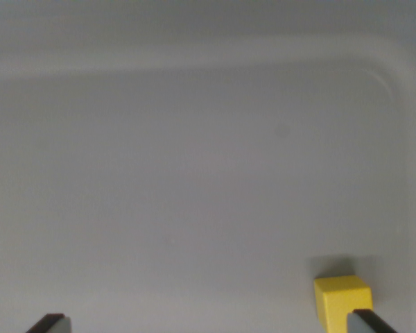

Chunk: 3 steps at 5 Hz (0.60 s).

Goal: Pick yellow cube

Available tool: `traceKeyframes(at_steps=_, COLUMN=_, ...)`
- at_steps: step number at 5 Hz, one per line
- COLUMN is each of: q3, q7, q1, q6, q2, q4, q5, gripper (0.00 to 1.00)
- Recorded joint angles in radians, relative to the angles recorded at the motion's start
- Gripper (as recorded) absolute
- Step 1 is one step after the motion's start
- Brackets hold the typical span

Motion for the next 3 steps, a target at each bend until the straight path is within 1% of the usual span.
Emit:
traceKeyframes(at_steps=1, q3=0.000, q7=0.000, q1=0.0000, q6=0.000, q2=0.000, q4=0.000, q5=0.0000, gripper=0.00)
traceKeyframes(at_steps=2, q3=-0.008, q7=-0.024, q1=-0.0075, q6=-0.037, q2=0.013, q4=-0.031, q5=0.0057, gripper=0.00)
traceKeyframes(at_steps=3, q3=-0.008, q7=-0.024, q1=-0.0075, q6=-0.037, q2=0.013, q4=-0.031, q5=0.0057, gripper=0.00)
